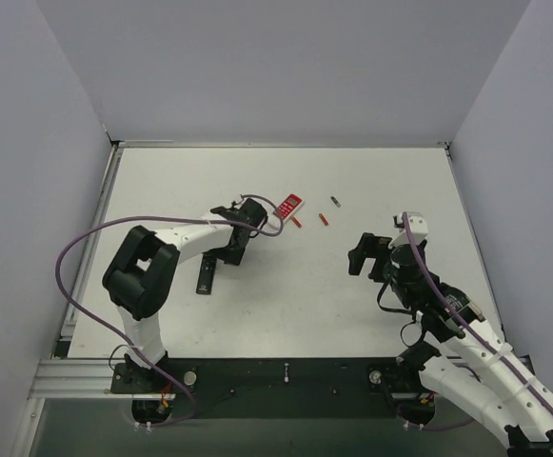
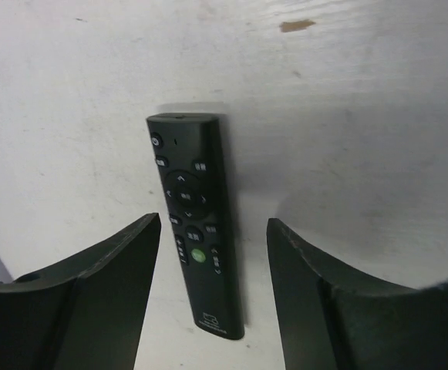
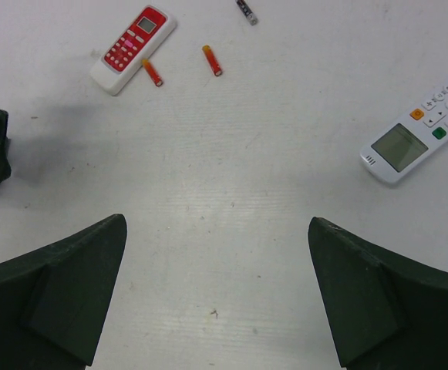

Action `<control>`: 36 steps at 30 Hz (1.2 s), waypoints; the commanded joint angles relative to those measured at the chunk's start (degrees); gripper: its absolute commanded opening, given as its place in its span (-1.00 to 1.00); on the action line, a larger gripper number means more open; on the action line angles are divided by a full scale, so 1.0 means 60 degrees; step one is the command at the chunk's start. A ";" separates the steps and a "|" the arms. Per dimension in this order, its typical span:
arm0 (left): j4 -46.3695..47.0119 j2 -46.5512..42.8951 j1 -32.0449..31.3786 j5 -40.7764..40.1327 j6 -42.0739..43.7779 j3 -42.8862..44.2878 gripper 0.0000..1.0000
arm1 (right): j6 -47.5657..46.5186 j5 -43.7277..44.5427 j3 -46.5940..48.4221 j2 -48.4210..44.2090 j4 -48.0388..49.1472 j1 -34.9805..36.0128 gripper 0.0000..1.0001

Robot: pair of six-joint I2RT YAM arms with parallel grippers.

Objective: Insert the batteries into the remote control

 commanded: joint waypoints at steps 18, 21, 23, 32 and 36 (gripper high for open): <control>0.6717 -0.8392 0.4893 0.8589 -0.4200 -0.5276 0.56 | 0.1135 0.3917 0.0350 -0.2393 -0.2249 -0.0067 1.00; 0.7086 -0.9652 0.7420 1.0346 -0.5168 -0.6463 0.56 | 0.1004 0.4181 -0.0001 -0.3256 -0.1928 -0.0052 1.00; 0.6650 -1.0198 0.8352 1.0802 -0.4893 -0.6655 0.56 | 0.0988 0.4269 -0.0235 -0.3640 -0.1781 -0.0052 1.00; 0.2122 -1.1137 0.7744 0.7748 -0.0953 -0.4796 0.58 | 0.0214 0.4489 0.0495 -0.3863 -0.2131 -0.0052 1.00; 0.1550 -1.1825 0.6980 0.5129 -0.0482 -0.4605 0.59 | -0.0387 0.4679 0.0978 -0.3510 -0.2219 -0.0052 0.99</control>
